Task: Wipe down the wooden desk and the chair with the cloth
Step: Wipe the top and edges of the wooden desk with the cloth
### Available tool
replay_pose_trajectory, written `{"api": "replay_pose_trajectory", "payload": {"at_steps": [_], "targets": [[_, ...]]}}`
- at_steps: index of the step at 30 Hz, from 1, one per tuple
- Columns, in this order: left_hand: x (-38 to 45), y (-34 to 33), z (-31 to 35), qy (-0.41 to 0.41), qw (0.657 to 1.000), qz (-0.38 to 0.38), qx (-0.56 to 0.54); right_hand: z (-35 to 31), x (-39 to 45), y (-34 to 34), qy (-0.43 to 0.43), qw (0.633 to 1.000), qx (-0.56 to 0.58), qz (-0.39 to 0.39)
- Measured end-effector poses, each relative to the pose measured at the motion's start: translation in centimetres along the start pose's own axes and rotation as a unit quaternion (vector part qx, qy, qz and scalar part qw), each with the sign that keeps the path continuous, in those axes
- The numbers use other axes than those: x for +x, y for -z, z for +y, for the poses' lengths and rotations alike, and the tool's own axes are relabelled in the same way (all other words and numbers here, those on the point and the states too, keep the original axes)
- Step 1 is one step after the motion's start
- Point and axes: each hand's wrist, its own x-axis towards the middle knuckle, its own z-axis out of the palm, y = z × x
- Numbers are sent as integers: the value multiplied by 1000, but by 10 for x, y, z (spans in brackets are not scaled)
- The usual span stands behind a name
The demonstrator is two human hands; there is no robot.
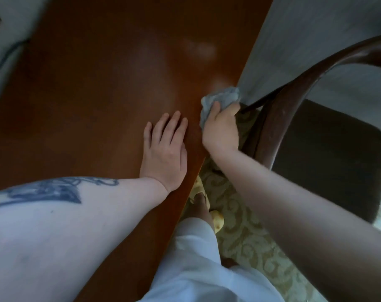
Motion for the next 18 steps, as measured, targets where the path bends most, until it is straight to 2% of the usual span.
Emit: {"api": "replay_pose_trajectory", "payload": {"at_steps": [2, 3, 4, 5, 6, 7, 8, 10, 12, 14, 15, 18], "targets": [[1, -1, 2, -4, 1000, 5, 2, 7, 1, 1, 23, 993, -110, -43], [1, -1, 2, -5, 1000, 7, 0, 5, 17, 5, 29, 990, -131, -32], [1, -1, 1, -5, 1000, 8, -1, -4, 34, 11, 60, 968, -238, -47], [1, -1, 0, -4, 1000, 8, 1, -12, 52, 17, 133, 927, -344, -61], [2, 0, -2, -1, 1000, 9, 3, -25, 62, 21, 150, 902, -402, -49], [2, -1, -3, 0, 1000, 12, 4, -30, 77, 20, 164, 897, -407, -50], [2, -1, -3, -1, 1000, 13, 3, -32, 80, 20, 155, 919, -360, -47], [1, -2, -3, -6, 1000, 19, 0, -22, 66, 15, 142, 970, -195, -19], [2, -2, -2, -6, 1000, 21, -5, 0, 19, 4, 115, 979, -168, 6], [1, -2, -1, -3, 1000, 20, -10, 21, -22, 3, 77, 975, -195, -69], [0, -3, -2, -2, 1000, 22, -12, 24, -23, 3, 101, 963, -236, -86], [-2, -2, -2, -4, 1000, 29, -10, 4, 27, 10, 73, 958, -274, -44]]}}
